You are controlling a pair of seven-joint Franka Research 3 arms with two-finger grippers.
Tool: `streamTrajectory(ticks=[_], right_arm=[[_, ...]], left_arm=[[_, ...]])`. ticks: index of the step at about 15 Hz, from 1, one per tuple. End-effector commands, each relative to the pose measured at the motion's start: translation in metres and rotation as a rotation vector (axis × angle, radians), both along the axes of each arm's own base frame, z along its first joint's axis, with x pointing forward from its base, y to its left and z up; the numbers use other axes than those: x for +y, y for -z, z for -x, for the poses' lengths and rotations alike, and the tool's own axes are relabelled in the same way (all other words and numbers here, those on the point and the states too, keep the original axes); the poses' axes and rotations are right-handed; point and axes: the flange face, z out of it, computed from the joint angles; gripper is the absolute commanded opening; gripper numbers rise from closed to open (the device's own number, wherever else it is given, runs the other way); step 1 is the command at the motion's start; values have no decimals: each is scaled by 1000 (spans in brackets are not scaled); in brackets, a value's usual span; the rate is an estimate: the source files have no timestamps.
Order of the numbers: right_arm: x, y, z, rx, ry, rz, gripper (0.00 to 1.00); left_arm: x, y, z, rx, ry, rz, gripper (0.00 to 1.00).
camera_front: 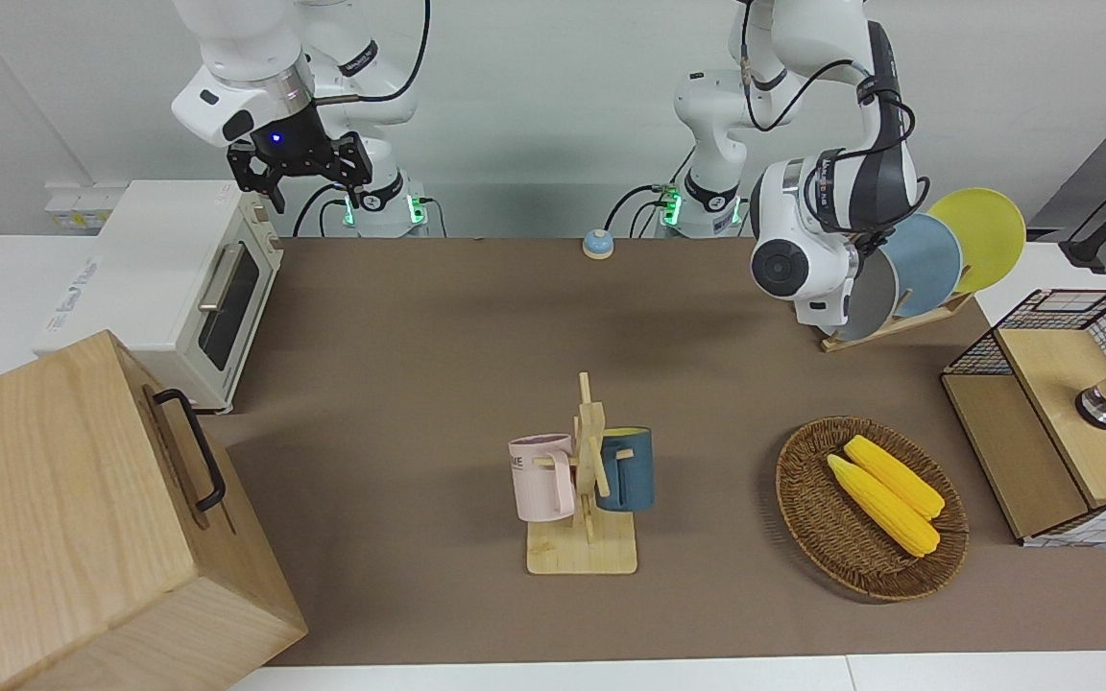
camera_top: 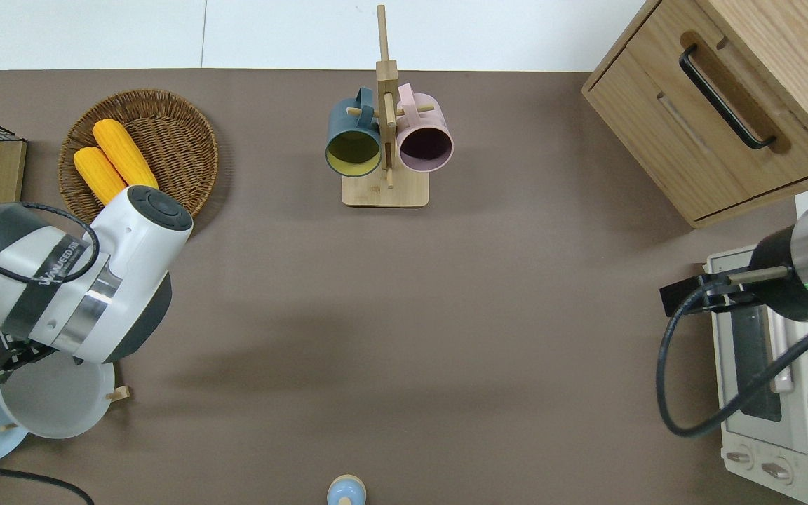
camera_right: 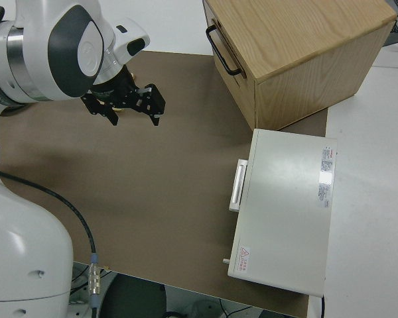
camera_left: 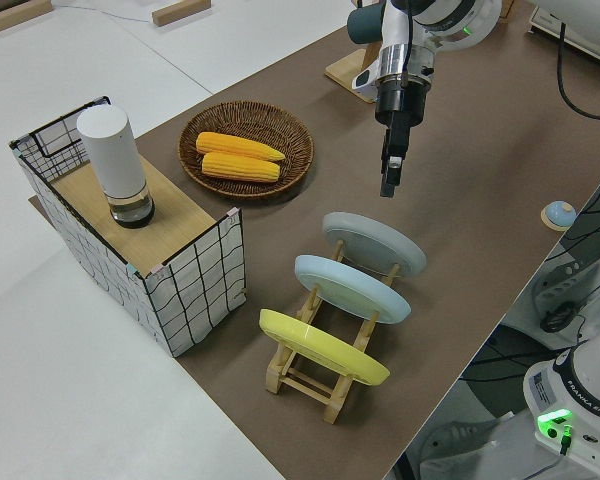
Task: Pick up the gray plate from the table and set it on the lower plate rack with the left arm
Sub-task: 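Open the left gripper and withdraw it from the racked plate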
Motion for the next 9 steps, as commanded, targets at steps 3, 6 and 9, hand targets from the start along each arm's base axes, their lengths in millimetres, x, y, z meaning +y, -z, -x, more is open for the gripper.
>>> streamTrajectory(ticks=[3, 6, 9], right_arm=[[-4, -4, 3, 5, 5, -2, 990], [-4, -4, 3, 5, 6, -2, 987], [-4, -4, 3, 5, 5, -2, 990]], left_arm=[[-30, -79, -11, -250, -12, 271, 991], [-35, -105, -15, -377, -19, 419, 991], [-38, -135, -11, -405, 27, 565, 991]])
